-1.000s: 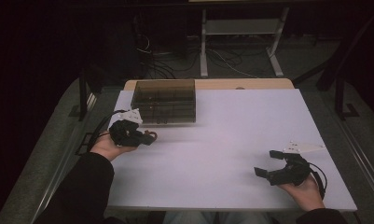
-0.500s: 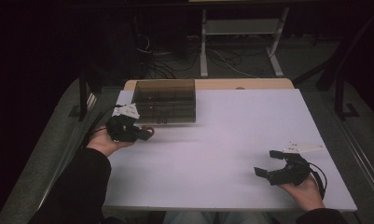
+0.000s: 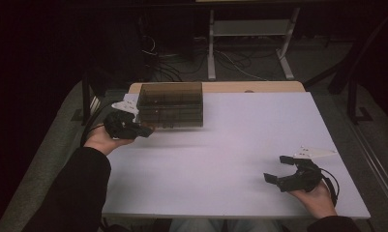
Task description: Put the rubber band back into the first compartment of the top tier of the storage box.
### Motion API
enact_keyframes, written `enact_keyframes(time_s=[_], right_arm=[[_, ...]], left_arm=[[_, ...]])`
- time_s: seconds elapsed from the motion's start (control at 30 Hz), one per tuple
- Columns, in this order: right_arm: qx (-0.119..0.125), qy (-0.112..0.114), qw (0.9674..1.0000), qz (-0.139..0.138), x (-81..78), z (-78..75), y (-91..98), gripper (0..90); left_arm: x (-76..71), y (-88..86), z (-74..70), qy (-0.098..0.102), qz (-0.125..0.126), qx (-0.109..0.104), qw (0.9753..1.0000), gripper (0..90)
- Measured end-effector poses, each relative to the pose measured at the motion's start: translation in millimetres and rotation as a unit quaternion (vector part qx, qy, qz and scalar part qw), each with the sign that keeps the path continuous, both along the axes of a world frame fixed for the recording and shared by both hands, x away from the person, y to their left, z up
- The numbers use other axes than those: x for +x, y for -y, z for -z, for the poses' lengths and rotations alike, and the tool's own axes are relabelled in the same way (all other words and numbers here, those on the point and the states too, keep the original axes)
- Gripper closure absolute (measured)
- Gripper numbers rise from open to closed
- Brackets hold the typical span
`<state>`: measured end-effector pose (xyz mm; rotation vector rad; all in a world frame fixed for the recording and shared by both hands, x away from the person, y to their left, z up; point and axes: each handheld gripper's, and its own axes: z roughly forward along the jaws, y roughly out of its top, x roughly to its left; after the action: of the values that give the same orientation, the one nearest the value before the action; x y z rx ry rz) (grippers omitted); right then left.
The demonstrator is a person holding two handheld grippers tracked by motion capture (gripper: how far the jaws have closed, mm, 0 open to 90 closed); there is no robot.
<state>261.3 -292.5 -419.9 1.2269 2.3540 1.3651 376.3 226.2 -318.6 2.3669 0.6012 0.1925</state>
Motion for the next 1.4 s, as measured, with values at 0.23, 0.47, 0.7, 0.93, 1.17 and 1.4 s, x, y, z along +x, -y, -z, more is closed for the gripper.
enact_keyframes(time_s=[0.23,0.47,0.7,0.93,1.17,1.4], right_arm=[[-0.001,0.002,1.0000,-0.001,0.4,0.2,0.1,0.7],[-0.002,0.007,1.0000,0.000,1.1,0.7,0.7,0.7],[-0.002,0.007,1.0000,0.000,1.0,0.7,0.8,0.7],[-0.003,0.007,1.0000,0.001,1.2,0.9,1.2,0.7],[-0.003,0.004,1.0000,0.000,0.6,0.8,1.6,0.7],[-0.001,0.006,1.0000,0.000,0.3,0.7,2.4,0.7]], left_arm=[[5.1,-2.9,-0.4,0.000,-0.012,-0.004,0.9999,82.9],[10.6,-5.0,-2.1,0.002,-0.020,-0.008,0.9998,82.9],[16.5,-7.8,-2.2,0.005,-0.032,-0.021,0.9992,82.9],[22.9,-8.4,-1.2,0.007,-0.047,-0.033,0.9983,82.9],[28.7,-8.6,1.1,0.009,-0.058,-0.044,0.9973,82.9],[35.7,-12.6,5.2,0.007,-0.077,-0.050,0.9958,82.9]])
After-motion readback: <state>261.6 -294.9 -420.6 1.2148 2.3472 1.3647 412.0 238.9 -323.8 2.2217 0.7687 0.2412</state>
